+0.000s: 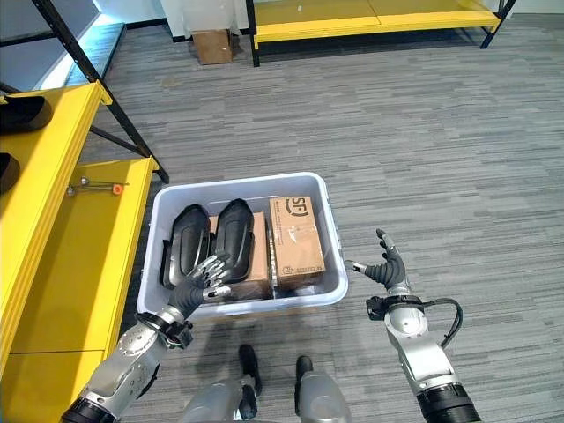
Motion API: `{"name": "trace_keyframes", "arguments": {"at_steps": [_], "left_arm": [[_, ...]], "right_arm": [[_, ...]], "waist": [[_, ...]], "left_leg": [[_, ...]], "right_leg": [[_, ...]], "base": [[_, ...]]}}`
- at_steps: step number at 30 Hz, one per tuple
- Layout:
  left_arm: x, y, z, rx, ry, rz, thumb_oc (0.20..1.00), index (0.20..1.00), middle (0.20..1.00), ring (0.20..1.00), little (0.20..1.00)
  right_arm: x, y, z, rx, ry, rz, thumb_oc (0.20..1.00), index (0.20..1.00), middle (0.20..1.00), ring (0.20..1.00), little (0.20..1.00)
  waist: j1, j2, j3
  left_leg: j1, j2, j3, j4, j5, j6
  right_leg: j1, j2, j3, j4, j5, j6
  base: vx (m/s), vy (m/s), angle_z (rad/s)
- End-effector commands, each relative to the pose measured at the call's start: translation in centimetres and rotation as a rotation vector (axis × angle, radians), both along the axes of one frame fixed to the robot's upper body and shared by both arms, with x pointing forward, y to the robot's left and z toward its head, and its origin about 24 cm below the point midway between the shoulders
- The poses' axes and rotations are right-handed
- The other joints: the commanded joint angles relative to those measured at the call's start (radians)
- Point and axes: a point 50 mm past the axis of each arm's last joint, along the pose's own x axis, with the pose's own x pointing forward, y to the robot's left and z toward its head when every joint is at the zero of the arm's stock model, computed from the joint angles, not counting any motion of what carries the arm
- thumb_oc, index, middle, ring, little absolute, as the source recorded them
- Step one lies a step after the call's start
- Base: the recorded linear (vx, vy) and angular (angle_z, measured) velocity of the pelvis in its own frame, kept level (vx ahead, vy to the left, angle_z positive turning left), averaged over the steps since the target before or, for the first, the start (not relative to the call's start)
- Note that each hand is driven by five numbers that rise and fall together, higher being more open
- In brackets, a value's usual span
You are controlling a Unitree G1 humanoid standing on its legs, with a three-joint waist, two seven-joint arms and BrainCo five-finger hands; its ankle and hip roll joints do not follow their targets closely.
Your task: Move parts from the plastic box to the shelf.
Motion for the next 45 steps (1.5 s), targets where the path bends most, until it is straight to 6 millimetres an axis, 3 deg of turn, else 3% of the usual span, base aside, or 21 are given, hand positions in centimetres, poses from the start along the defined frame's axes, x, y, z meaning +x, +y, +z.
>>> {"name": "trace_keyframes", "arguments": {"at_steps": [1, 8, 12, 14, 15, 17, 19, 21, 22, 23, 26, 31, 34, 42, 45], "left_arm": [[0.9, 0.1, 2.8, -0.034, -0.130, -0.016, 1.000, 1.000, 1.000, 1.000, 1.000], [1.0, 0.0, 2.9, -0.018, -0.130, -0.008, 1.000, 1.000, 1.000, 1.000, 1.000], [1.0, 0.7, 2.9, 0.019, -0.137, 0.019, 1.000, 1.000, 1.000, 1.000, 1.000], [1.0, 0.8, 2.9, 0.024, -0.147, 0.016, 1.000, 1.000, 1.000, 1.000, 1.000], [1.0, 0.9, 3.1, 0.025, -0.159, 0.015, 1.000, 1.000, 1.000, 1.000, 1.000], [0.9, 1.1, 2.9, 0.010, -0.143, 0.022, 1.000, 1.000, 1.000, 1.000, 1.000], [0.9, 0.7, 2.4, -0.013, -0.119, 0.015, 1.000, 1.000, 1.000, 1.000, 1.000], [0.9, 0.3, 2.2, -0.021, -0.119, 0.005, 1.000, 1.000, 1.000, 1.000, 1.000], [1.4, 0.1, 2.5, -0.039, -0.137, 0.013, 1.000, 1.000, 1.000, 1.000, 1.000], [2.0, -0.1, 3.0, -0.068, -0.149, 0.006, 1.000, 1.000, 1.000, 1.000, 1.000], [2.2, -0.5, 3.3, -0.079, -0.163, 0.035, 1.000, 1.000, 1.000, 1.000, 1.000], [2.2, -0.3, 4.1, -0.068, -0.212, 0.066, 1.000, 1.000, 1.000, 1.000, 1.000], [2.5, -0.3, 4.6, -0.062, -0.240, 0.040, 1.000, 1.000, 1.000, 1.000, 1.000], [2.9, -0.9, 5.4, -0.028, -0.276, -0.002, 1.000, 1.000, 1.000, 1.000, 1.000], [3.2, -1.5, 6.4, -0.038, -0.307, -0.026, 1.000, 1.000, 1.000, 1.000, 1.000]], "right_arm": [[1.2, 0.2, 1.9, -0.032, -0.096, 0.020, 1.000, 1.000, 1.000, 1.000, 1.000], [1.2, 0.5, 2.3, -0.047, -0.112, 0.035, 1.000, 1.000, 1.000, 1.000, 1.000], [1.3, 1.1, 3.7, -0.100, -0.180, 0.100, 1.000, 1.000, 1.000, 1.000, 1.000], [1.4, 1.1, 4.0, -0.111, -0.191, 0.113, 1.000, 1.000, 1.000, 1.000, 1.000], [1.6, 1.3, 4.5, -0.129, -0.211, 0.132, 1.000, 1.000, 1.000, 1.000, 1.000], [2.1, 1.5, 4.7, -0.134, -0.212, 0.144, 1.000, 1.000, 1.000, 1.000, 1.000], [2.3, 1.8, 4.8, -0.131, -0.195, 0.156, 1.000, 1.000, 1.000, 1.000, 1.000], [2.8, 2.0, 5.2, -0.117, -0.198, 0.173, 1.000, 1.000, 1.000, 1.000, 1.000], [3.1, 1.9, 5.9, -0.107, -0.217, 0.197, 1.000, 1.000, 1.000, 1.000, 1.000], [3.2, 1.9, 6.4, -0.101, -0.234, 0.201, 1.000, 1.000, 1.000, 1.000, 1.000], [3.1, 2.5, 7.1, -0.076, -0.277, 0.217, 1.000, 1.000, 1.000, 1.000, 1.000], [3.6, 3.7, 9.1, -0.060, -0.387, 0.226, 1.000, 1.000, 1.000, 1.000, 1.000], [4.1, 4.0, 10.9, -0.034, -0.448, 0.207, 1.000, 1.000, 1.000, 1.000, 1.000], [5.2, 5.6, 13.4, 0.002, -0.520, 0.254, 1.000, 1.000, 1.000, 1.000, 1.000], [5.7, 6.6, 16.1, 0.020, -0.617, 0.253, 1.000, 1.000, 1.000, 1.000, 1.000]], "waist": [[0.018, -0.056, -0.005], [0.017, -0.059, 0.000], [0.014, -0.039, 0.026], [0.015, -0.037, 0.033], [0.031, -0.039, 0.052], [0.037, -0.034, 0.061], [0.029, -0.023, 0.050], [0.023, -0.012, 0.048], [0.006, -0.003, 0.053], [-0.009, 0.002, 0.063], [-0.019, 0.000, 0.087], [0.013, -0.001, 0.118], [0.025, 0.011, 0.134], [0.040, 0.023, 0.176], [0.050, 0.025, 0.213]], "left_leg": [[0.060, -0.025, -0.022, 0.101, -0.180, 0.004], [0.062, -0.020, -0.024, 0.097, -0.178, 0.003], [0.037, -0.022, -0.025, 0.156, -0.193, 0.006], [0.021, -0.024, -0.039, 0.193, -0.200, -0.001], [-0.031, -0.031, -0.114, 0.290, -0.199, -0.019], [-0.040, 0.021, -0.147, 0.295, -0.170, -0.046], [-0.015, 0.103, -0.175, 0.202, -0.074, -0.086], [-0.013, 0.143, -0.212, 0.157, -0.017, -0.106], [-0.014, 0.151, -0.199, 0.130, -0.035, -0.114], [-0.011, 0.144, -0.170, 0.114, -0.072, -0.114], [-0.016, 0.115, -0.143, 0.127, -0.108, -0.100], [-0.054, 0.091, -0.153, 0.099, -0.102, -0.095], [-0.073, 0.102, -0.097, 0.086, -0.090, -0.101], [-0.110, 0.073, -0.075, 0.132, -0.109, -0.084], [-0.157, 0.059, -0.083, 0.165, -0.119, -0.077]], "right_leg": [[0.013, -0.070, -0.045, -0.114, 0.157, 0.084], [0.016, -0.064, -0.048, -0.104, 0.146, 0.079], [0.000, -0.066, -0.065, -0.044, 0.106, 0.057], [0.002, -0.071, -0.063, -0.041, 0.104, 0.050], [0.008, -0.076, -0.039, -0.037, 0.104, 0.036], [0.014, -0.077, -0.031, -0.027, 0.093, 0.030], [0.008, -0.076, -0.019, -0.021, 0.084, 0.030], [-0.007, -0.078, 0.016, -0.019, 0.080, 0.029], [-0.032, -0.088, 0.032, -0.015, 0.078, 0.039], [-0.060, -0.106, 0.032, -0.010, 0.084, 0.055], [-0.084, -0.118, 0.033, -0.018, 0.108, 0.073], [-0.110, -0.129, 0.006, -0.049, 0.129, 0.088], [-0.111, -0.153, -0.055, -0.067, 0.135, 0.088], [-0.130, -0.176, -0.061, -0.070, 0.156, 0.094], [-0.166, -0.177, -0.053, -0.058, 0.158, 0.094]], "base": [[-0.02, -0.042, 0.05], [-0.01, -0.073, 0.02], [-0.10, -0.203, 0.02], [-0.10, -0.060, 0.12], [-0.10, -0.025, 0.18], [-0.02, 0.089, -0.04], [0.06, 0.314, -0.15], [-0.02, 0.503, -0.11], [-0.14, 0.700, -0.48], [-0.15, 0.615, -0.58], [-0.08, 0.318, -0.32], [-0.12, 0.041, 0.20], [-0.11, -0.009, 0.45], [-0.03, 0.038, 0.25], [-0.08, 0.026, 0.15]]}}
